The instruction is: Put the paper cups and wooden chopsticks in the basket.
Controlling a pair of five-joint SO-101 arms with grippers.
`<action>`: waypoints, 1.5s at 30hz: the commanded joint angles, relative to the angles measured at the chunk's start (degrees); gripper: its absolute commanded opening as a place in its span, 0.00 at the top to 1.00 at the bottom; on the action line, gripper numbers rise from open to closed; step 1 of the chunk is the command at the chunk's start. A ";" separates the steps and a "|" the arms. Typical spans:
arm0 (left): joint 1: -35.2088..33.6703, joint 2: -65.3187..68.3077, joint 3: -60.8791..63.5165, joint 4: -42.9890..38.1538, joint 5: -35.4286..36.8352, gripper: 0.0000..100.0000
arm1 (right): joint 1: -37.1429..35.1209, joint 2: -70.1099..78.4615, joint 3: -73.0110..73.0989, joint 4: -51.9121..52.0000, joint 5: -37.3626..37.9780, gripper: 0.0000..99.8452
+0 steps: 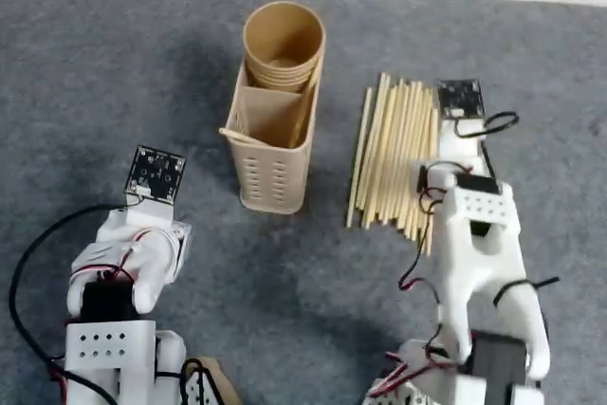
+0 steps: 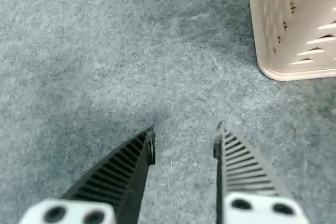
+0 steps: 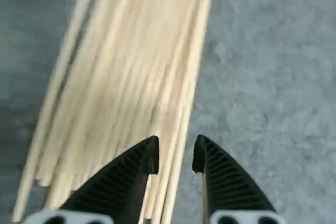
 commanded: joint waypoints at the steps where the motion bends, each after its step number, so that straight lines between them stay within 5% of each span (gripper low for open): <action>1: 0.57 -0.66 -0.22 -0.97 0.00 0.79 | 1.54 1.98 -0.13 -2.15 0.79 0.88; 22: 0.57 -0.66 -0.22 -0.79 0.00 0.79 | 2.07 13.41 -0.13 -4.97 0.97 0.88; 30: 0.57 -0.66 -0.22 -0.79 0.00 0.79 | 3.03 12.44 -0.84 -4.70 0.70 1.00; 38: 0.57 -0.66 -0.22 -0.88 0.00 0.79 | -0.40 -10.07 -4.44 1.71 -4.40 1.00; 45: 0.57 -0.66 -0.22 -0.97 0.00 0.79 | -12.09 -37.58 -4.26 -2.95 -3.60 0.99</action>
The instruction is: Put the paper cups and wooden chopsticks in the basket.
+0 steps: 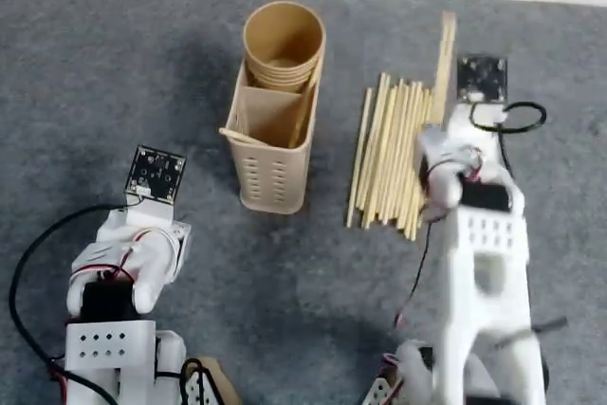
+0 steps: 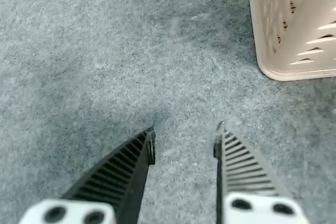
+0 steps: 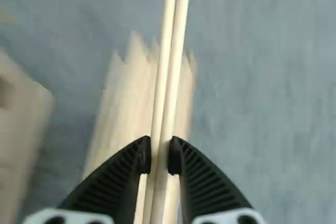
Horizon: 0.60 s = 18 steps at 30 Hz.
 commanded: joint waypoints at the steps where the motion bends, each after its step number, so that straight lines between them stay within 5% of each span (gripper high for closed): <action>1: 0.57 -0.66 -0.22 -0.97 0.00 0.79 | -7.08 -15.25 -2.33 -5.14 3.25 0.99; 6: 0.57 -0.66 -0.22 -0.97 0.00 0.79 | -14.90 -20.18 -2.42 -16.57 5.98 0.99; 18: 0.57 -0.57 -0.22 -0.97 0.00 0.79 | -30.02 -13.23 6.29 -42.77 -0.79 1.00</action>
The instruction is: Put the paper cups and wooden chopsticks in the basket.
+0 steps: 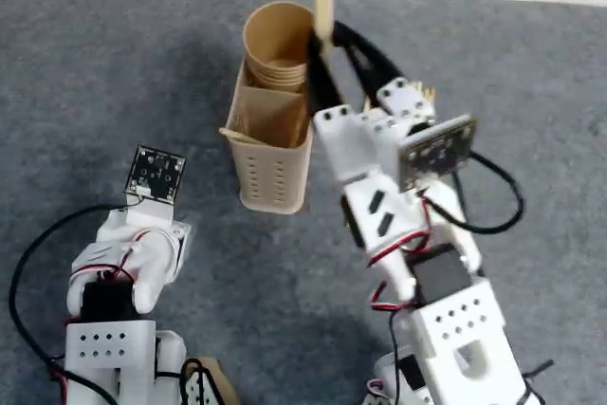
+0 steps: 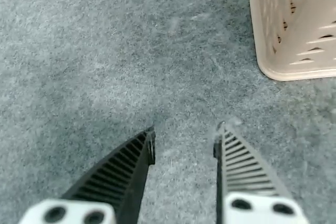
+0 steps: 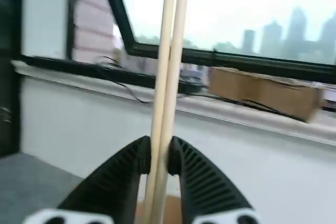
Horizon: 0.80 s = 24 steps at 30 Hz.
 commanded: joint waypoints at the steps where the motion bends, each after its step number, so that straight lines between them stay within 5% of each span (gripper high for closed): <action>1: 0.57 -0.57 -0.22 -0.97 0.00 0.79 | -2.77 3.03 5.14 -9.27 -0.79 1.00; 7: 0.66 -0.57 -0.22 -0.97 0.00 0.79 | -2.68 12.00 12.88 -20.00 -0.79 1.00; 17: 0.66 -0.57 -0.22 -0.97 0.00 0.79 | 0.13 14.73 13.41 -20.09 -1.05 0.91; 24: 0.66 -0.48 -0.22 -0.97 0.00 0.79 | 0.04 7.25 5.23 -1.01 -1.67 0.89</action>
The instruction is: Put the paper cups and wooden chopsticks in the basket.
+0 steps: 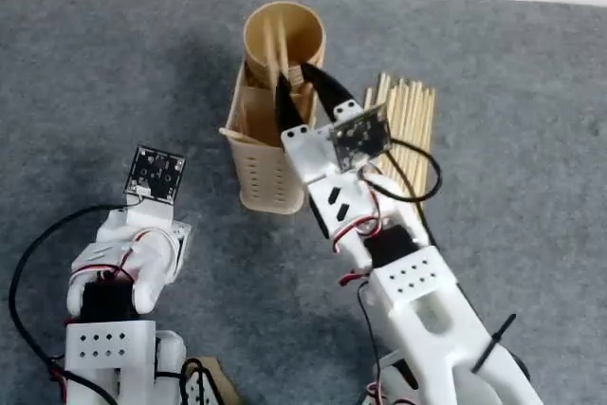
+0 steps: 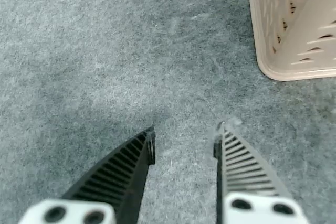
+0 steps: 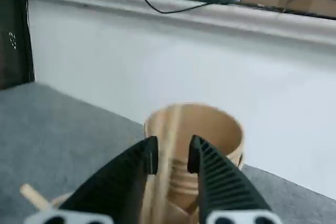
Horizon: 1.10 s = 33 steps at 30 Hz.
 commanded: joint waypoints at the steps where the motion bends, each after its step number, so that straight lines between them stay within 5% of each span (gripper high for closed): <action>1: 0.66 -0.48 -0.22 -0.97 0.00 0.79 | 0.84 -6.55 -7.34 11.12 -2.90 0.89; 7: 0.66 -0.31 -0.22 -0.97 0.00 0.79 | 5.58 -15.69 -16.66 39.96 -11.08 0.89; 11: 0.66 -0.31 -0.22 -0.97 0.00 0.79 | 17.98 -16.22 -19.82 53.76 -14.77 0.89; 16: 2.59 -0.31 -0.13 -0.70 0.00 0.79 | 31.52 -14.90 -13.49 51.21 -13.19 0.93; 24: 2.42 -0.31 -0.13 -0.79 0.00 0.79 | 33.01 5.23 -2.07 41.45 8.09 0.94; 33: 2.42 -0.31 0.13 -0.97 0.00 0.79 | 36.35 33.19 -10.95 38.90 3.52 0.94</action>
